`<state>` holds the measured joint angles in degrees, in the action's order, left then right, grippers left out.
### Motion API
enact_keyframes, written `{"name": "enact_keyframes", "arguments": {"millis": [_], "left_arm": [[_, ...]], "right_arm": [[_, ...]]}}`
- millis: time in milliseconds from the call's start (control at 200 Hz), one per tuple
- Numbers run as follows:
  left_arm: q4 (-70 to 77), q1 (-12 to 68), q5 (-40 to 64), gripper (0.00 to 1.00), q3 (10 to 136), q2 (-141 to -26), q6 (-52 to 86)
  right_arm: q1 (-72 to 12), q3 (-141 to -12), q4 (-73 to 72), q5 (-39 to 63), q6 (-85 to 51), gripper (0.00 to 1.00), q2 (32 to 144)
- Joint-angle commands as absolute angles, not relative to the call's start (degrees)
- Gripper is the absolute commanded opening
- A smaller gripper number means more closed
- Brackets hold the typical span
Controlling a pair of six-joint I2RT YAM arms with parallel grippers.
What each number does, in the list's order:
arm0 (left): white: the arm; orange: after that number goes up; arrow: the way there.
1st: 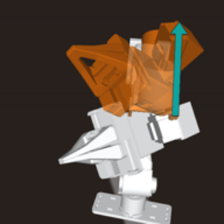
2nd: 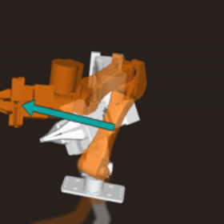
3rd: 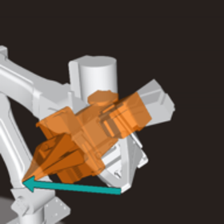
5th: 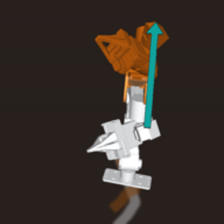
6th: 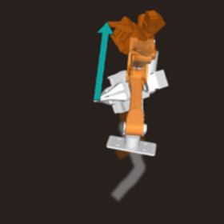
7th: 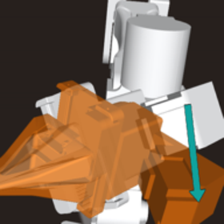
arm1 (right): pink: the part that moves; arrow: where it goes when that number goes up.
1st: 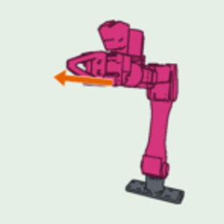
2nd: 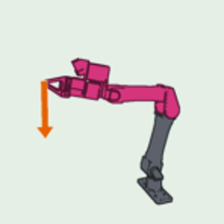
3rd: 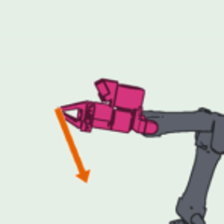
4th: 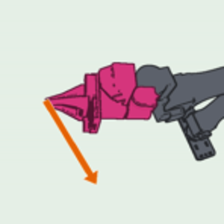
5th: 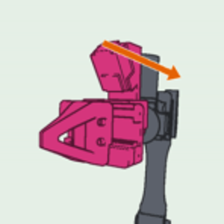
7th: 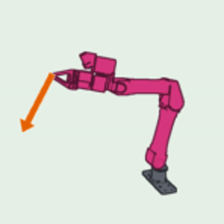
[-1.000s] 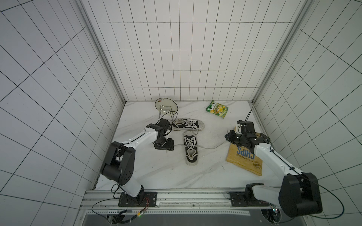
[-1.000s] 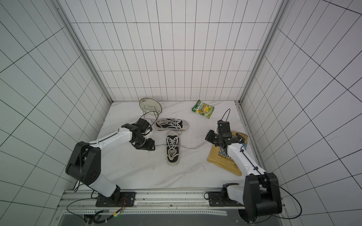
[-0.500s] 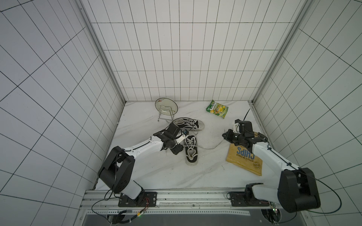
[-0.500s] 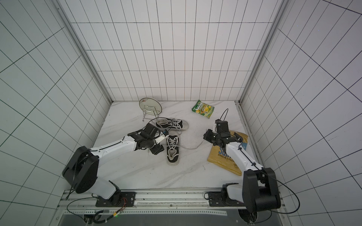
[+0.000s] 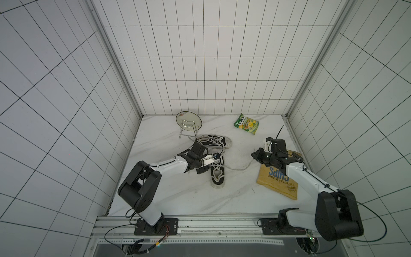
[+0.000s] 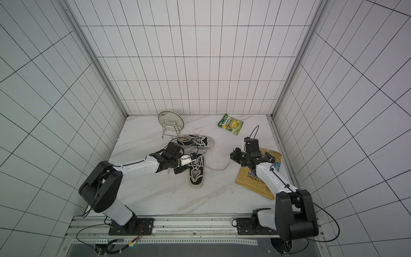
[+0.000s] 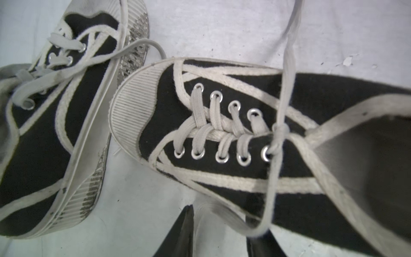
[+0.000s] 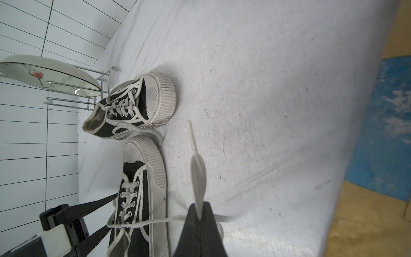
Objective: Tie the shoes
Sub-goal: Wrap the shoelace around the shoelace.
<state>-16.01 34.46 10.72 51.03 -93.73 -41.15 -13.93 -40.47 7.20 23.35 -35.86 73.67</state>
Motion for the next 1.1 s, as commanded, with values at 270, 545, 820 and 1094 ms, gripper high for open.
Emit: {"name": "enact_keyframes", "arguments": {"millis": [270,545,820,1094], "left_arm": [[-15.97,34.53,13.08,0.0,53.33,-96.37,-44.26],[-17.94,34.85,18.07,0.0,57.84,-96.64,-36.97],[-15.77,35.65,24.98,0.0,62.52,-102.13,-28.76],[-9.33,34.97,28.86,0.0,60.18,-99.05,-16.88]], "right_arm": [[-14.07,-39.27,6.33,23.71,-37.04,0.0,72.53],[-9.54,-39.22,6.42,24.95,-38.23,0.0,69.29],[-3.94,-40.04,9.23,26.39,-35.71,0.0,68.01],[-2.14,-45.66,13.4,27.68,-34.52,0.0,66.75]]}}
